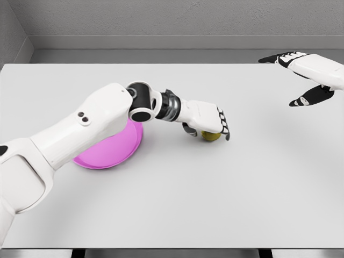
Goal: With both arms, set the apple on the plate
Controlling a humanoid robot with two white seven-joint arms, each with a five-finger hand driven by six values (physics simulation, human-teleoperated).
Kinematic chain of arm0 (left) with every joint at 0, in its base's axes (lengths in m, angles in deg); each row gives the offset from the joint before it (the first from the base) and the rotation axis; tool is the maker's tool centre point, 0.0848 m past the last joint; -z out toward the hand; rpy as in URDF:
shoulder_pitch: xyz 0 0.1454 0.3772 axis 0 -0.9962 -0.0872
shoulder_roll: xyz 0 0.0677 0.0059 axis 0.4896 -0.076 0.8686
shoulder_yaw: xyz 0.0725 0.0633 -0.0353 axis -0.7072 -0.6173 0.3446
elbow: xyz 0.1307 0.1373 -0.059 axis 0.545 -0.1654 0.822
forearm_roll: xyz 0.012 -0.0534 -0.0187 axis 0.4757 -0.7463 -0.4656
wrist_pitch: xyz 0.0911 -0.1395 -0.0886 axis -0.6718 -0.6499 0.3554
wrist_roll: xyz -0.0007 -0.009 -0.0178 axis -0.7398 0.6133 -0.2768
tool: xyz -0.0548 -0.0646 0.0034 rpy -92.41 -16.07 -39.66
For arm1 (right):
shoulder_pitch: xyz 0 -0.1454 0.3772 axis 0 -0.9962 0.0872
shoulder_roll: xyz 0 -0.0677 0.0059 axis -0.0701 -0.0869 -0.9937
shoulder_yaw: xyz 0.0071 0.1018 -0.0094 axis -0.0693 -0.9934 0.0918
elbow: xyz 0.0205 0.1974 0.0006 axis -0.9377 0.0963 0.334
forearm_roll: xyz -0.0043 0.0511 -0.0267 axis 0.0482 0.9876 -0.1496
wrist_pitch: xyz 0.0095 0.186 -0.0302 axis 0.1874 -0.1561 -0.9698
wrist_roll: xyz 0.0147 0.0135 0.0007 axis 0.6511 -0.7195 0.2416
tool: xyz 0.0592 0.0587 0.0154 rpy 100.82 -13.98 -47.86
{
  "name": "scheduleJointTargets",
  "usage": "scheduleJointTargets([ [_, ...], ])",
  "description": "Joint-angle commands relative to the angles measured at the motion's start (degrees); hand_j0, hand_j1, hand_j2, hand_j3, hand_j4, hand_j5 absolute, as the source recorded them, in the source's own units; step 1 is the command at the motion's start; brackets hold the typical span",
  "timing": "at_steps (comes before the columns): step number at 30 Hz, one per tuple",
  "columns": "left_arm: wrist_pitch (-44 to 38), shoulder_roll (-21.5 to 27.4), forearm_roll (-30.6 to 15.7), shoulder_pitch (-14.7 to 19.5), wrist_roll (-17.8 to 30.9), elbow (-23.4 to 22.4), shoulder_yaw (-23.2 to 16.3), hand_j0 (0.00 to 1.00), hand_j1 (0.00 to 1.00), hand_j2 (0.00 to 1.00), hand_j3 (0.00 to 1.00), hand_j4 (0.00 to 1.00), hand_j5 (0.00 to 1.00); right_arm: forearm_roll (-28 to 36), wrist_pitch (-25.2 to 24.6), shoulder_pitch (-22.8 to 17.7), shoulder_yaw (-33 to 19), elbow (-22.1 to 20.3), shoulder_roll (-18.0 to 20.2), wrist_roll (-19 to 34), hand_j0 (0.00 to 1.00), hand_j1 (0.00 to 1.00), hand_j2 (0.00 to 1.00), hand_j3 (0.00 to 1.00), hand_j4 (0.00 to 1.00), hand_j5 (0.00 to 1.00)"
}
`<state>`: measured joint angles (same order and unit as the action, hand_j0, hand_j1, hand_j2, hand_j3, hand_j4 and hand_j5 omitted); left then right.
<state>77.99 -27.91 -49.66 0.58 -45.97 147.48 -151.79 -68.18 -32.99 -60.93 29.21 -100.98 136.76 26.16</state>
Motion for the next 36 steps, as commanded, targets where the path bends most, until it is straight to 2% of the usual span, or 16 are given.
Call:
scheduleJointTargets([
  [1, -0.1, -0.51, -0.36, 0.0, 2.87, -0.05, 0.19, 0.72, 0.72, 0.72, 0.72, 0.72, 0.72, 0.19, -0.03, 0.0, -0.01, 0.05, 0.06, -0.03, 1.0, 1.0, 1.0, 1.0, 1.0, 1.0],
  [6, -0.1, -0.51, -0.71, 0.0, 3.3, -0.05, 0.27, 0.7, 0.7, 0.7, 0.7, 0.7, 0.7, 0.19, -0.03, 0.0, -0.01, 0.05, 0.06, -0.03, 1.0, 1.0, 1.0, 1.0, 1.0, 1.0],
  [9, -0.1, -0.42, -0.45, 0.0, 3.22, -0.05, 0.27, 0.54, 0.54, 0.54, 0.54, 0.54, 0.54, 0.19, -0.03, 0.0, -0.01, -0.03, 0.06, -0.03, 1.0, 1.0, 1.0, 1.0, 1.0, 1.0],
  [13, -0.1, -0.07, -0.27, -0.09, 3.31, -0.14, 0.27, 0.43, 0.43, 0.43, 0.43, 0.43, 0.43, 0.19, -0.03, 0.0, -0.01, -0.03, 0.06, -0.03, 1.0, 1.0, 1.0, 1.0, 1.0, 1.0],
  [14, -0.1, 0.19, -0.36, 0.0, 3.31, -0.14, 0.27, 0.33, 0.33, 0.33, 0.33, 0.33, 0.33, 0.19, -0.12, 0.0, -0.01, -0.03, 0.06, -0.03, 1.0, 1.0, 1.0, 1.0, 1.0, 1.0],
  [18, -0.1, 0.89, -3.17, -0.53, 2.95, -0.05, 2.03, 0.3, 0.3, 0.3, 0.3, 0.3, 0.3, 0.19, -0.03, 0.0, -0.01, -0.03, 0.06, -0.03, 1.0, 1.0, 1.0, 1.0, 1.0, 1.0],
  [20, -0.1, 1.25, -4.31, -0.53, 2.78, 0.13, 2.12, 0.2, 0.2, 0.2, 0.2, 0.2, 0.2, 0.19, -0.03, 0.0, -0.01, -0.03, 0.06, -0.03, 1.0, 1.0, 1.0, 1.0, 1.0, 1.0],
  [25, -0.1, 3.62, -6.6, -0.7, 2.87, 1.09, 6.42, 0.18, 0.18, 0.18, 0.18, 0.18, 0.18, 0.19, -0.12, 0.0, -0.01, -0.03, 0.06, -0.03, 1.0, 1.0, 1.0, 1.0, 1.0, 1.0],
  [28, -0.1, 10.91, -9.06, -0.79, 2.87, 8.73, 6.78, 0.18, 0.18, 0.18, 0.18, 0.18, 0.18, 0.19, -0.03, 0.0, -0.01, -0.03, 0.06, -0.03, 1.0, 1.0, 1.0, 1.0, 1.0, 1.0],
  [33, -0.1, 23.12, -11.87, -0.79, 2.78, 17.96, 6.86, 0.18, 0.18, 0.18, 0.18, 0.18, 0.18, 0.19, -0.03, 0.09, -0.01, -0.03, 0.06, -0.03, 1.0, 1.0, 1.0, 1.0, 1.0, 1.0],
  [36, -0.1, 27.35, -12.31, -1.67, 2.87, 19.55, 6.86, 0.18, 0.18, 0.18, 0.18, 0.18, 0.18, 0.19, -0.03, 0.0, -0.01, -0.03, 0.06, -0.03, 1.0, 1.0, 1.0, 1.0, 1.0, 1.0],
])
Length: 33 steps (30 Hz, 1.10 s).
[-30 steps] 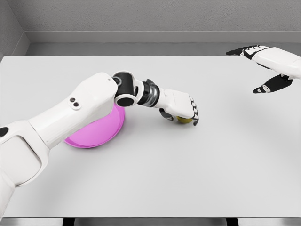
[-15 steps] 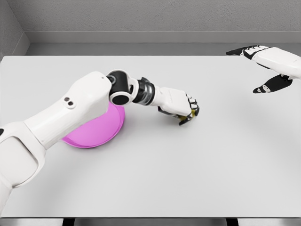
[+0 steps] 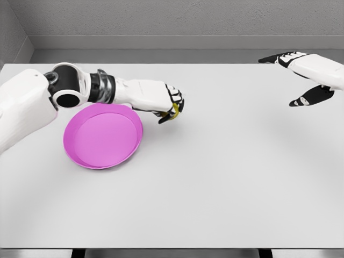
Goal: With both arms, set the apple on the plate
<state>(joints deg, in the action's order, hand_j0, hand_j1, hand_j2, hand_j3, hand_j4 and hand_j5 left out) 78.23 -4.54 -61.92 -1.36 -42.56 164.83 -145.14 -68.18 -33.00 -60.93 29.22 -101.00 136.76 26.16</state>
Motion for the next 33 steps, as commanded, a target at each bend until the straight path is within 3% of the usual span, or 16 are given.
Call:
scheduleJointTargets([
  [1, -0.33, 5.03, -0.14, -0.09, -0.45, 2.55, 0.66, 0.18, 0.18, 0.18, 0.18, 0.18, 0.18, 0.19, -0.11, 0.09, -0.01, -0.01, 0.06, -0.03, 1.0, 1.0, 1.0, 1.0, 1.0, 1.0],
  [3, -0.33, 6.35, -0.05, -2.63, -0.19, 3.87, 3.2, 0.18, 0.18, 0.18, 0.18, 0.18, 0.18, 0.19, -0.11, 0.0, -0.01, -0.01, 0.06, -0.03, 1.0, 1.0, 1.0, 1.0, 1.0, 1.0],
  [10, -0.33, 13.12, -0.14, -5.63, -0.19, 5.19, 6.72, 0.19, 0.19, 0.19, 0.19, 0.19, 0.19, 0.19, -0.02, 0.0, -0.01, -0.1, 0.06, -0.03, 1.0, 1.0, 1.0, 1.0, 1.0, 1.0],
  [12, -0.33, 13.3, 0.04, -5.98, -0.1, 5.1, 7.25, 0.24, 0.24, 0.24, 0.24, 0.24, 0.24, 0.19, -0.02, 0.0, -0.01, -0.1, 0.06, -0.03, 1.0, 1.0, 1.0, 1.0, 1.0, 1.0],
  [13, -0.33, 13.39, 0.04, -5.98, -0.1, 5.19, 7.16, 0.41, 0.41, 0.41, 0.41, 0.41, 0.41, 0.19, -0.11, 0.0, -0.01, -0.1, 0.06, -0.03, 1.0, 1.0, 1.0, 1.0, 1.0, 1.0],
  [14, -0.33, 13.39, -0.05, -6.06, -0.19, 5.19, 7.16, 0.88, 0.88, 0.88, 0.88, 0.88, 0.88, 0.19, -0.02, 0.0, -0.01, -0.1, 0.06, -0.03, 1.0, 1.0, 1.0, 1.0, 1.0, 1.0],
  [15, -0.33, 13.47, -0.14, -6.59, -0.28, 5.19, 7.25, 1.0, 1.0, 1.0, 1.0, 1.0, 1.0, 0.19, -0.11, 0.0, -0.01, -0.1, 0.06, -0.03, 1.0, 1.0, 1.0, 1.0, 1.0, 1.0],
  [20, -0.33, 13.56, -0.49, -7.03, -0.28, 5.01, 7.86, 1.0, 1.0, 1.0, 1.0, 1.0, 1.0, 0.19, -0.02, 0.0, -0.01, -0.1, 0.06, -0.03, 1.0, 1.0, 1.0, 1.0, 1.0, 1.0],
  [22, -0.33, 15.67, -7.17, -10.81, -0.1, 4.57, 11.99, 1.0, 1.0, 1.0, 1.0, 1.0, 1.0, 0.19, -0.02, 0.0, -0.01, -0.1, 0.06, -0.03, 1.0, 1.0, 1.0, 1.0, 1.0, 1.0],
  [25, -0.33, 18.74, -12.36, -13.18, 0.69, 4.4, 13.66, 1.0, 1.0, 1.0, 1.0, 1.0, 1.0, 0.19, -0.02, 0.0, -0.01, -0.1, 0.06, -0.03, 1.0, 1.0, 1.0, 1.0, 1.0, 1.0],
  [29, -0.33, 22.0, -13.24, -15.82, 0.78, 4.4, 20.17, 1.0, 1.0, 1.0, 1.0, 1.0, 1.0, 0.27, -0.02, 0.0, -0.01, -0.45, 0.06, -0.03, 1.0, 1.0, 1.0, 1.0, 1.0, 1.0],
  [33, -0.33, 23.93, -13.24, -16.88, 2.01, 3.96, 22.36, 1.0, 1.0, 1.0, 1.0, 1.0, 1.0, 0.27, -0.02, 0.0, -0.01, -0.45, 0.06, -0.03, 1.0, 1.0, 1.0, 1.0, 1.0, 1.0],
])
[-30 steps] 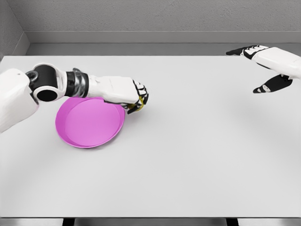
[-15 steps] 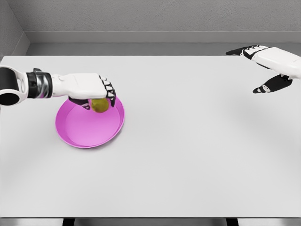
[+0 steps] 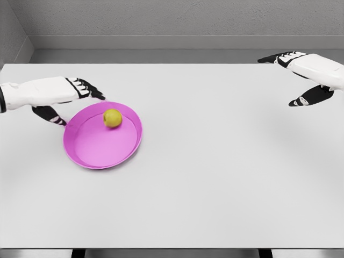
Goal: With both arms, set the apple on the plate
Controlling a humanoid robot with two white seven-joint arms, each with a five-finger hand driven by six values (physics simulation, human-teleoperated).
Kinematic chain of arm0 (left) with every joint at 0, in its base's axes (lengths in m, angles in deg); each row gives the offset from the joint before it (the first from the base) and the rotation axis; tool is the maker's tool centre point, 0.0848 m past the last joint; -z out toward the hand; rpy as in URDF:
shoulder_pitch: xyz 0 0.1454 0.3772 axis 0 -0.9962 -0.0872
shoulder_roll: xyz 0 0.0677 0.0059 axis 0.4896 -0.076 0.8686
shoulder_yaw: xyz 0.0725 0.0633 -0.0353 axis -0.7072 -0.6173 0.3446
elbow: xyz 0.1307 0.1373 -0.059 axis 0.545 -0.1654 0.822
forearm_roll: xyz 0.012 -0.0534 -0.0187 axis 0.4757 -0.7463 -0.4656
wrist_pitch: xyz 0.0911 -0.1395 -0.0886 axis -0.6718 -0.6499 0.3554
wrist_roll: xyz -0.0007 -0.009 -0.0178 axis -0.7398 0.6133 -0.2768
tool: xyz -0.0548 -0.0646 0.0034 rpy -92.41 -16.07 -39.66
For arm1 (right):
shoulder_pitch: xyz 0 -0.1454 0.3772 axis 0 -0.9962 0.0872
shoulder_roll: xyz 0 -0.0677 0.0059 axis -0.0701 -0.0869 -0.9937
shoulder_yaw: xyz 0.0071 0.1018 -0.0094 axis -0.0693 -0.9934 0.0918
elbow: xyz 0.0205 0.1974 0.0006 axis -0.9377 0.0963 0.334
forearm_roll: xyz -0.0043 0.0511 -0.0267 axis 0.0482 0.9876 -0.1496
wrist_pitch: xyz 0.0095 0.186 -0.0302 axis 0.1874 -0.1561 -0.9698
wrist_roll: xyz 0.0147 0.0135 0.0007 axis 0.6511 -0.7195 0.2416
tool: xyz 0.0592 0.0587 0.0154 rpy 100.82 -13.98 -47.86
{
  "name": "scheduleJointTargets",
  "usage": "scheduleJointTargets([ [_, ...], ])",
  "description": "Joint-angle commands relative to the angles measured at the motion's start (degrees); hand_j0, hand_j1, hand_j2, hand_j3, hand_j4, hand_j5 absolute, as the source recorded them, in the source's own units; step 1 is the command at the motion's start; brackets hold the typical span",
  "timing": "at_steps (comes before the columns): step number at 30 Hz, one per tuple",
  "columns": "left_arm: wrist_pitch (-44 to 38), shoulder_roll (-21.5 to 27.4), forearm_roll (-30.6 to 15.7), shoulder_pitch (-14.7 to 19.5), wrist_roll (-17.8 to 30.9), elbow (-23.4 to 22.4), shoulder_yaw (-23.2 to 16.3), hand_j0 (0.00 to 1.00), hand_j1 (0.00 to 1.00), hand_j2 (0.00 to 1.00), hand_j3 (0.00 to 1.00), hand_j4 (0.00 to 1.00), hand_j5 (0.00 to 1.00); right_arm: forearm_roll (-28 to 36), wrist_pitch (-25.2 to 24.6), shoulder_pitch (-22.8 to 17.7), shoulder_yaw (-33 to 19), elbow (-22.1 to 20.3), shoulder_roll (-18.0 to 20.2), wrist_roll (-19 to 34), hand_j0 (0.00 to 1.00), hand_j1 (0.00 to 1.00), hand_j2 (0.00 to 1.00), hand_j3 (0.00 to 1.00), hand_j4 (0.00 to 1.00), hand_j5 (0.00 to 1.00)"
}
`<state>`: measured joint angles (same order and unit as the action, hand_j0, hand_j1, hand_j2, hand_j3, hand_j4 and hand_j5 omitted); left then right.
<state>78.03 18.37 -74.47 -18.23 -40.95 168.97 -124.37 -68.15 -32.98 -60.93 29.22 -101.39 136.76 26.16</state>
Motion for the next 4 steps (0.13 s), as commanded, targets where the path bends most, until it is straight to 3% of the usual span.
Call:
scheduleJointTargets([
  [1, -0.13, 1.11, -0.68, 0.0, 0.49, -0.18, 1.59, 1.0, 1.0, 1.0, 1.0, 1.0, 1.0, 0.15, -0.12, 0.0, -0.01, -0.06, 0.06, -0.03, 1.0, 1.0, 1.0, 1.0, 1.0, 1.0],
  [4, -0.13, 1.03, -0.68, 0.0, 0.75, -0.09, 1.67, 1.0, 1.0, 1.0, 1.0, 1.0, 1.0, 0.15, -0.12, 0.0, -0.01, -0.06, 0.06, -0.03, 1.0, 1.0, 1.0, 1.0, 1.0, 1.0],
])
